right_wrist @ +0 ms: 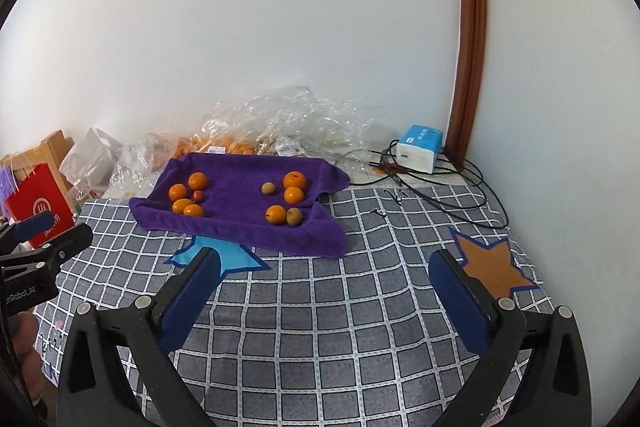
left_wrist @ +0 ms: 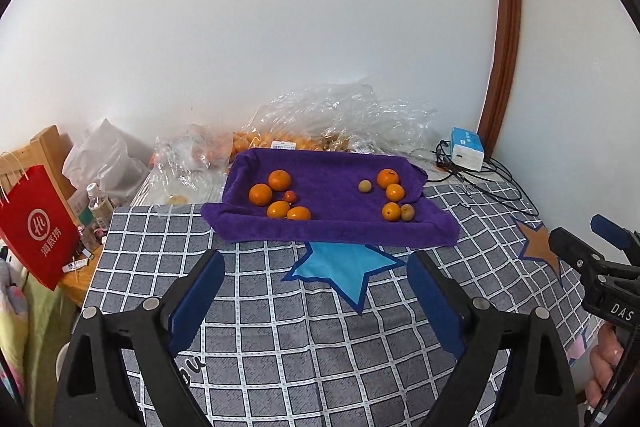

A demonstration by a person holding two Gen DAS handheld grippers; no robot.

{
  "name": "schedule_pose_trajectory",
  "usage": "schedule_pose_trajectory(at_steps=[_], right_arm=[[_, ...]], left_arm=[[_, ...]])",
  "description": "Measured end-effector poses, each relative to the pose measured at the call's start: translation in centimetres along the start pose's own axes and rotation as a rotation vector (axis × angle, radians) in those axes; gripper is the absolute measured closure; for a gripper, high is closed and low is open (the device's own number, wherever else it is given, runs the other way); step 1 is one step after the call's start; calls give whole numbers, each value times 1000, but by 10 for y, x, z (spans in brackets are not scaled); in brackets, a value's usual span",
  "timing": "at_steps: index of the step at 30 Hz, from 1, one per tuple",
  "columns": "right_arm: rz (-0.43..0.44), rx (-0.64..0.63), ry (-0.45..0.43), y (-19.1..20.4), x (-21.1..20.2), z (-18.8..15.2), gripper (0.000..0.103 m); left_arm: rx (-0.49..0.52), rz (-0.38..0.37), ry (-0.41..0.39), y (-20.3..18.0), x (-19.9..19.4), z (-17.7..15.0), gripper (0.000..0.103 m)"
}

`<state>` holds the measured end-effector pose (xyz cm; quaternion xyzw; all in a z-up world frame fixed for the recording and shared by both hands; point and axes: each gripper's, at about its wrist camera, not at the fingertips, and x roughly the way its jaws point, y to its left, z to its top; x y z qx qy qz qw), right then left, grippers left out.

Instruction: Organize fruits

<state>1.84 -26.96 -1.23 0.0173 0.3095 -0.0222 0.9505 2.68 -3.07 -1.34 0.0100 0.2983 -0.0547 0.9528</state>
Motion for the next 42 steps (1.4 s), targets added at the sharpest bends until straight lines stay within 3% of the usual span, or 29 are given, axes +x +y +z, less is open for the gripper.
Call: schedule_pose_trajectory(at_steps=[42], right_arm=[[-24,9,12,2,2,-7,1]], left_arm=[[-43,-13,3,8,-1,-3,9]])
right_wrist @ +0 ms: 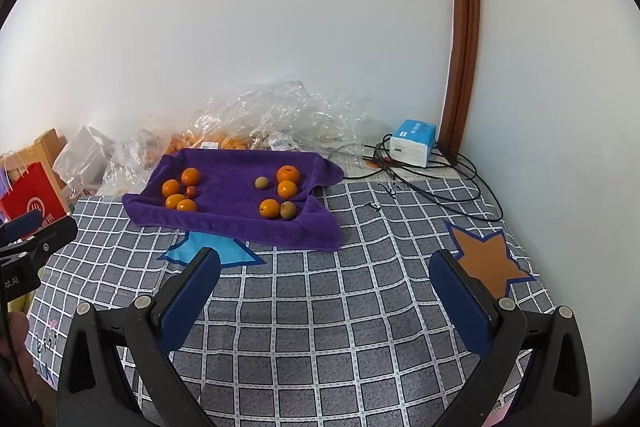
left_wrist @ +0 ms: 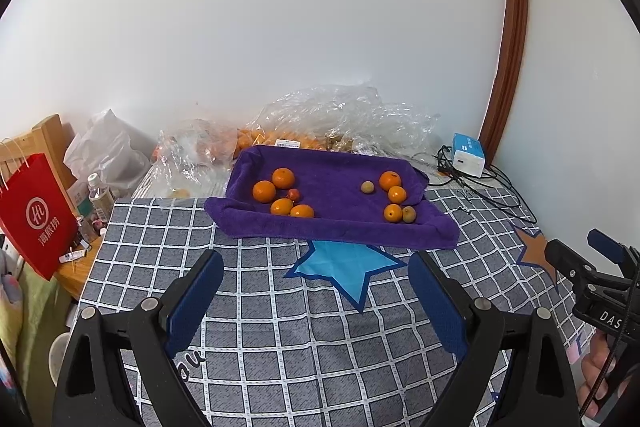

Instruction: Organize fruits

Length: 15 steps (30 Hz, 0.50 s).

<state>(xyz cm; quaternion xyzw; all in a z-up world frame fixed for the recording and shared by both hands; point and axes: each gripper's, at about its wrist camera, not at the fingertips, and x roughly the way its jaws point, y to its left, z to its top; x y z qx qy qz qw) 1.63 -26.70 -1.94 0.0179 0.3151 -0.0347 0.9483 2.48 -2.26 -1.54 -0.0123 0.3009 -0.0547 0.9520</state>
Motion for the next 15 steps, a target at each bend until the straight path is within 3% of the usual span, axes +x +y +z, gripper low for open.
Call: schedule_pose_trajectory(at_steps=[15], right_arm=[[3,-7,-8,0,-4,1,1]], left_arm=[[2,-3,-3,-2,-1,-1,9]])
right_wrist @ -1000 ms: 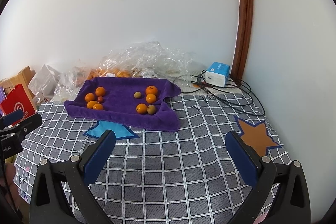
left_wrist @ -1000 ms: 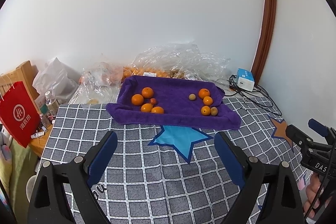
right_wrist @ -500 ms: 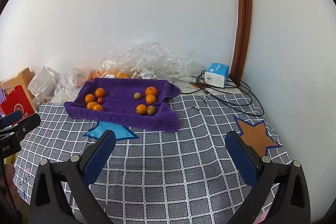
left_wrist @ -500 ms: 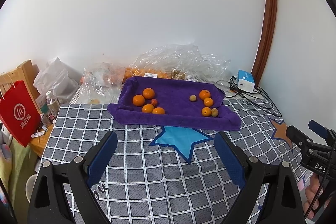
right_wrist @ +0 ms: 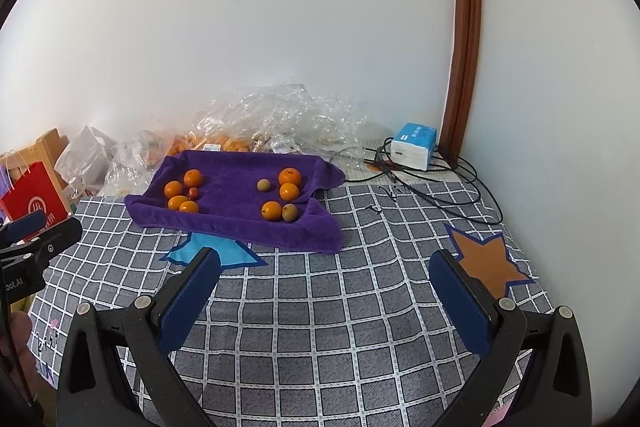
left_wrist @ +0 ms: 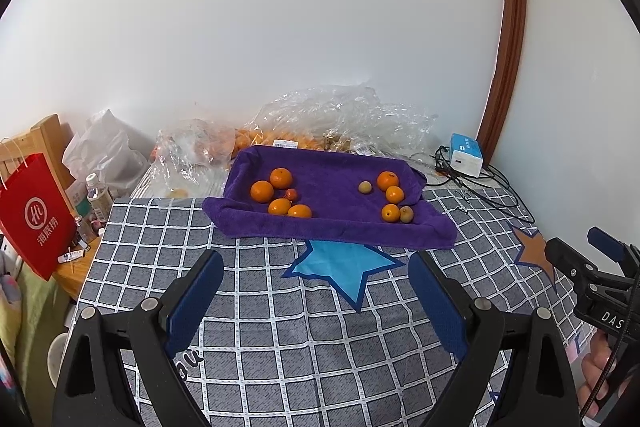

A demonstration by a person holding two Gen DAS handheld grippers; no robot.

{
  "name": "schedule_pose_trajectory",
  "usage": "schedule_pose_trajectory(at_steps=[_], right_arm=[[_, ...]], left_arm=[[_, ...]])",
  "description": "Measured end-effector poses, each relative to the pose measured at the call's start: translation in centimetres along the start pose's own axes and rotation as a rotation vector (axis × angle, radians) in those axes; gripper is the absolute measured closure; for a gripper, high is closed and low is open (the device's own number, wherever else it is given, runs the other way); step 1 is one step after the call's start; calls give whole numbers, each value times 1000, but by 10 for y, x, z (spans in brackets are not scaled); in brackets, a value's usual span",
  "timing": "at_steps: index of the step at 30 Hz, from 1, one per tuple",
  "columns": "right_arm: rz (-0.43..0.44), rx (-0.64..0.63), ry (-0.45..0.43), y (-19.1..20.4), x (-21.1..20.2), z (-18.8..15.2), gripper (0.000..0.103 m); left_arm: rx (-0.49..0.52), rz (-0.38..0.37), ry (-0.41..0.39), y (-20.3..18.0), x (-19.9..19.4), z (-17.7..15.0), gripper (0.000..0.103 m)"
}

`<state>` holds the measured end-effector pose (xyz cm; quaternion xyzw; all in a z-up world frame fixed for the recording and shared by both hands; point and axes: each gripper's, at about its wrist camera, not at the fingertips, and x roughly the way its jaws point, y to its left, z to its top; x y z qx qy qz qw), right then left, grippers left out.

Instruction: Organize fruits

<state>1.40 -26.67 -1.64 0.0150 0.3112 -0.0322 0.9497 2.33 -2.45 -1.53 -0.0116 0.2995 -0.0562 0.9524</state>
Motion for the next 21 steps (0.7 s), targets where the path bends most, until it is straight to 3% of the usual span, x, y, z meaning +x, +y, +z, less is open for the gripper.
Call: schedule_pose_trajectory(at_steps=[21], right_arm=[[15,-24,-5,6,0,-1,1]], left_arm=[[3,-9,-14,1,-5,0,9]])
